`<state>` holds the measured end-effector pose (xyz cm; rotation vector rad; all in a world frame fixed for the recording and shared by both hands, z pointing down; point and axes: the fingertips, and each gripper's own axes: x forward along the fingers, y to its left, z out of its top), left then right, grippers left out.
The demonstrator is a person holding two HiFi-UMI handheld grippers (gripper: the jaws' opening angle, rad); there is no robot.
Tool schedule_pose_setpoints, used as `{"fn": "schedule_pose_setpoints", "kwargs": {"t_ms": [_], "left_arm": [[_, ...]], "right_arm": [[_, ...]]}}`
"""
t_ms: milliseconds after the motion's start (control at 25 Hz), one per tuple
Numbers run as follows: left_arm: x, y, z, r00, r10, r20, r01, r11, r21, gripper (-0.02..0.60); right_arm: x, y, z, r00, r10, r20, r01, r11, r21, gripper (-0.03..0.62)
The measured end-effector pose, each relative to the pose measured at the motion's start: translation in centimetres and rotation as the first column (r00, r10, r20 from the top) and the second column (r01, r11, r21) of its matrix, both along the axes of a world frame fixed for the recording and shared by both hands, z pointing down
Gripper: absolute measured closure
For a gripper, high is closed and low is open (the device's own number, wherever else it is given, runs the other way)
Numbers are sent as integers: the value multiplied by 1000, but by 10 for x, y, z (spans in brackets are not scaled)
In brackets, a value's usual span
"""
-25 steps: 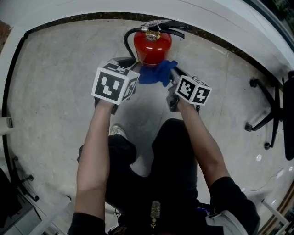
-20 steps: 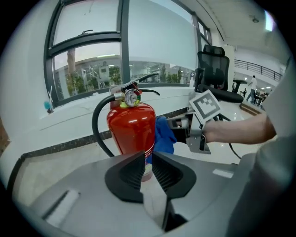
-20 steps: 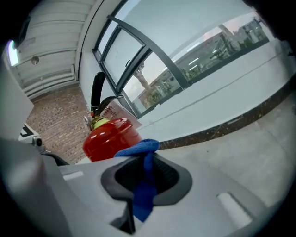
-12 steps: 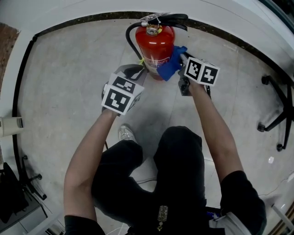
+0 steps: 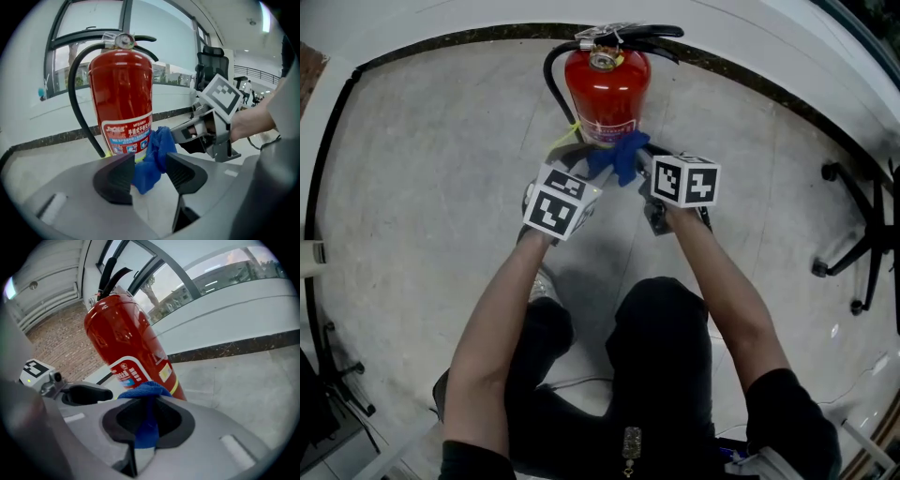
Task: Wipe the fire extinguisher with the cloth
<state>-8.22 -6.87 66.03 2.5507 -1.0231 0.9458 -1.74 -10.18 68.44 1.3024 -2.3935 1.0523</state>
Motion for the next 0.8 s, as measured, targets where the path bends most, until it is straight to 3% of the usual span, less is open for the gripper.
{"fn": "schedule_pose_setpoints", "kwargs": {"t_ms": [120, 320, 360, 480, 600, 800], "left_arm": [[2, 4, 24, 999, -43, -19, 42, 998, -43, 304], [0, -3, 45, 984, -143, -110, 133, 987, -87, 273], [-2, -6, 46, 975, -169, -144, 156, 983, -99, 298], [-18, -17, 47, 931, -283, -230, 260, 958, -125, 472], [-40, -34, 36, 889, -366, -276, 353, 931, -98, 497], [-61, -64, 19, 864, -412, -289, 421, 906, -35, 509]], "right_arm": [[-13, 6, -9, 998, -48, 28, 48, 999, 17, 545], [-36, 14, -22, 992, -121, 26, 120, 992, 46, 545], [-40, 14, -24, 991, -129, 21, 128, 990, 56, 545], [-53, 16, -31, 987, -161, -13, 162, 983, 83, 543], [-66, 17, -41, 975, -219, -23, 220, 969, 115, 540], [-75, 29, -57, 954, -299, 7, 295, 945, 140, 486]]}}
